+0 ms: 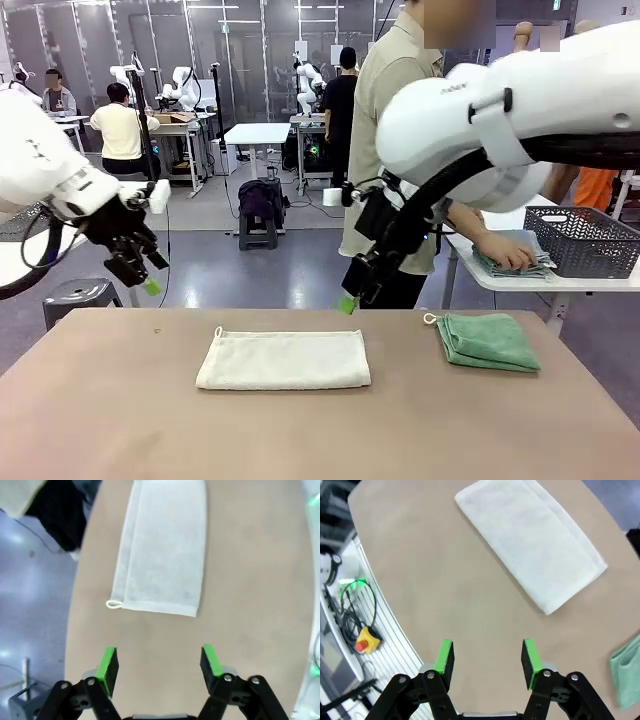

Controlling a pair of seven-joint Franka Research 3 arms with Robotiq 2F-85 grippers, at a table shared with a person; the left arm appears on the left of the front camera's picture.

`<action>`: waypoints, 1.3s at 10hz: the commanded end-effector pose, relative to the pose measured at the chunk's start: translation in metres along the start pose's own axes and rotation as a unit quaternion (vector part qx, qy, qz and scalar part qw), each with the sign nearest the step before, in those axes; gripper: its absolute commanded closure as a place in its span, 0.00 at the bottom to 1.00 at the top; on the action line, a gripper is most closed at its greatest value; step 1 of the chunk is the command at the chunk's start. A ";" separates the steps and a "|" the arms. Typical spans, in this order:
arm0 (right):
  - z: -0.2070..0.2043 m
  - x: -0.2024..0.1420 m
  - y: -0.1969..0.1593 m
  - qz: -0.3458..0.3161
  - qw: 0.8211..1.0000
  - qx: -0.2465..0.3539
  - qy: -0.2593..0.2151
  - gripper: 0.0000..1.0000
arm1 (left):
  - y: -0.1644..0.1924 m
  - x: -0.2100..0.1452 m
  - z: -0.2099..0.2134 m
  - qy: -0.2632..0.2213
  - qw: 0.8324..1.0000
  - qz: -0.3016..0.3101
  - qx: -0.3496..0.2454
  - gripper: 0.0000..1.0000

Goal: Fold the towels and place them in the basket.
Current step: When a person lays out a Towel with hook on the table, fold it in half twice.

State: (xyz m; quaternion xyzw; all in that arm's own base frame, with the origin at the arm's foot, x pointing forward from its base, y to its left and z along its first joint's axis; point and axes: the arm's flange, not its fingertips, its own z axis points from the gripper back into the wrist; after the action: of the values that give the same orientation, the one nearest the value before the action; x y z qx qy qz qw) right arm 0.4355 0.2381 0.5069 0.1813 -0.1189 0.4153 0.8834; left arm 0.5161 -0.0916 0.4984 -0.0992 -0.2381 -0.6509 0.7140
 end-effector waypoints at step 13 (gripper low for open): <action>-0.054 -0.070 -0.038 -0.233 0.968 0.076 -0.049 0.32 | 0.002 -0.075 -0.007 -0.200 0.978 0.019 -0.061 0.16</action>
State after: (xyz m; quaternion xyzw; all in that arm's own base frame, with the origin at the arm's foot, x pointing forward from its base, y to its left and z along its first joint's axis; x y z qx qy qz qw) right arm 0.4251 0.1905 0.4222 0.2946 -0.0864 0.1890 0.9327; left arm 0.5109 -0.0336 0.4592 -0.2553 -0.3259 -0.6139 0.6721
